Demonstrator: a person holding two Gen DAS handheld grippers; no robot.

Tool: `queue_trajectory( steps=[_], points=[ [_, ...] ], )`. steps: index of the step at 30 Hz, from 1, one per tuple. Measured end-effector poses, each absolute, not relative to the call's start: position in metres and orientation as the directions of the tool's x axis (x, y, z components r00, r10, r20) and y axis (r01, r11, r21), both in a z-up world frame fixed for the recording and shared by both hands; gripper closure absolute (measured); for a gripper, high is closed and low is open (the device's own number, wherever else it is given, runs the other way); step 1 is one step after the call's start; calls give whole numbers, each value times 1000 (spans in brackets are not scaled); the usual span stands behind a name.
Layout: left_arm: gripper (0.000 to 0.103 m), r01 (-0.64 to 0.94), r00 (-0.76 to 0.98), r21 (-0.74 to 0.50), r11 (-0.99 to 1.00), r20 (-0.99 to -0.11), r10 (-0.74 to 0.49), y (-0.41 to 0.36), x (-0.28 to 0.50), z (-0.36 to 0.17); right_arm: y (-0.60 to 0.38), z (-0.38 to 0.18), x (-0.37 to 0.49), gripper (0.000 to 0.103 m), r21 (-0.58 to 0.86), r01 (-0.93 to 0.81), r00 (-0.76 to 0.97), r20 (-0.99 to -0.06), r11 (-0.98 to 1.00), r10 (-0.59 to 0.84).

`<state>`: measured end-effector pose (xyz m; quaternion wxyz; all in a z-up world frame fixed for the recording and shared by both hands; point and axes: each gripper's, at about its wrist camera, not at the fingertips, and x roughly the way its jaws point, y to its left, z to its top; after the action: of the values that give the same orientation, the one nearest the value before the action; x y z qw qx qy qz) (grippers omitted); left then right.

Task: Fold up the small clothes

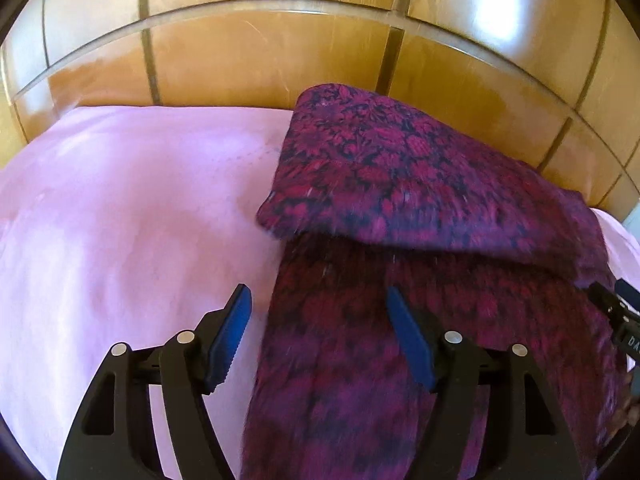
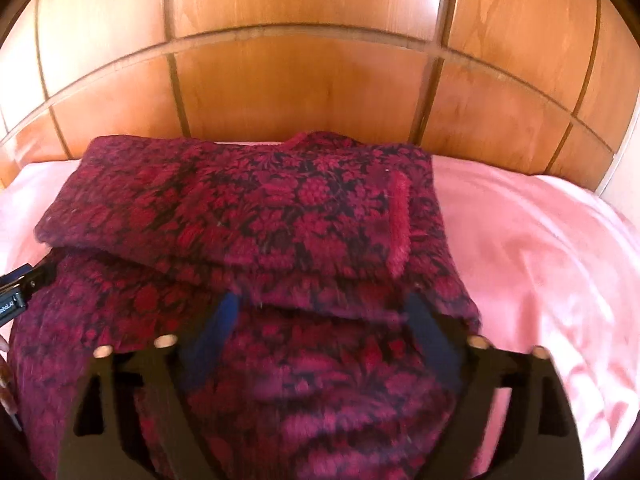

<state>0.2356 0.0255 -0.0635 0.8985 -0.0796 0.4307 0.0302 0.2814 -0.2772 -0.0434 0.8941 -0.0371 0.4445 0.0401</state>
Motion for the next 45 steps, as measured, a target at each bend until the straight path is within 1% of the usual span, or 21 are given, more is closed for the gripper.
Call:
queue_trajectory(
  steps=[4, 7, 10, 12, 13, 15, 16, 17, 19, 23, 26, 27, 28, 29, 30, 31, 32, 34, 38, 41, 45],
  points=[
    [34, -91, 625, -148, 985, -778, -59, 32, 197, -61, -294, -37, 246, 12, -20, -117, 592, -804, 993, 54],
    [34, -57, 611, -182, 982, -784, -110, 36, 163, -63, -321, -37, 226, 12, 0, -75, 576, -816, 997, 43],
    [34, -42, 581, -224, 974, -798, -158, 42, 141, -69, -349, -39, 202, 12, 69, -44, 545, -834, 997, 82],
    [37, -17, 568, -250, 968, -799, -197, 46, 121, -73, -363, -41, 185, 14, 117, -29, 523, -845, 993, 114],
    [39, -3, 567, -251, 968, -798, -205, 48, 109, -74, -369, -42, 174, 18, 152, -28, 510, -848, 988, 145],
    [41, 15, 565, -262, 965, -794, -224, 50, 90, -74, -376, -44, 158, 32, 211, -33, 489, -849, 977, 200],
    [43, 23, 563, -273, 962, -792, -238, 52, 82, -74, -379, -46, 147, 42, 253, -41, 472, -848, 967, 242],
    [45, 39, 559, -287, 957, -788, -259, 54, 70, -74, -380, -46, 141, 48, 276, -45, 462, -846, 960, 265],
    [49, 63, 553, -307, 950, -781, -289, 54, 57, -72, -381, -48, 121, 52, 303, -46, 449, -845, 952, 290],
    [49, 108, 517, -364, 925, -774, -365, 59, 25, -71, -378, -44, 94, 52, 326, -56, 426, -847, 944, 318],
    [49, 159, 483, -371, 915, -779, -400, 53, 14, -70, -376, -40, 77, 53, 339, -70, 387, -858, 938, 339],
    [54, 172, 473, -368, 914, -782, -405, 52, 10, -70, -375, -39, 71, 53, 338, -78, 375, -862, 938, 342],
    [65, 180, 464, -371, 911, -784, -412, 53, 10, -69, -372, -39, 65, 56, 336, -90, 357, -868, 937, 346],
    [75, 185, 455, -379, 907, -785, -421, 54, 8, -69, -369, -38, 59, 61, 339, -103, 336, -873, 935, 353],
    [81, 194, 450, -380, 905, -785, -426, 54, 8, -69, -368, -38, 55, 64, 343, -110, 321, -876, 933, 360],
    [84, 206, 446, -374, 904, -787, -427, 54, 7, -68, -366, -38, 51, 71, 355, -119, 295, -879, 927, 374],
    [86, 222, 446, -376, 900, -782, -436, 55, 8, -65, -366, -38, 48, 75, 364, -120, 285, -878, 924, 383],
    [88, 238, 454, -396, 887, -762, -462, 58, 14, -55, -366, -32, 51, 79, 413, -113, 282, -859, 904, 428],
    [89, 263, 496, -487, 833, -672, -549, 66, 33, -27, -367, -7, 69, 81, 495, -130, 349, -789, 859, 506],
    [89, 238, 524, -584, 776, -595, -609, 74, 59, -17, -366, 9, 93, 82, 548, -143, 411, -725, 824, 553],
    [89, 163, 537, -680, 715, -547, -642, 76, 112, -21, -359, 6, 135, 82, 568, -118, 445, -703, 814, 555]
  ],
)
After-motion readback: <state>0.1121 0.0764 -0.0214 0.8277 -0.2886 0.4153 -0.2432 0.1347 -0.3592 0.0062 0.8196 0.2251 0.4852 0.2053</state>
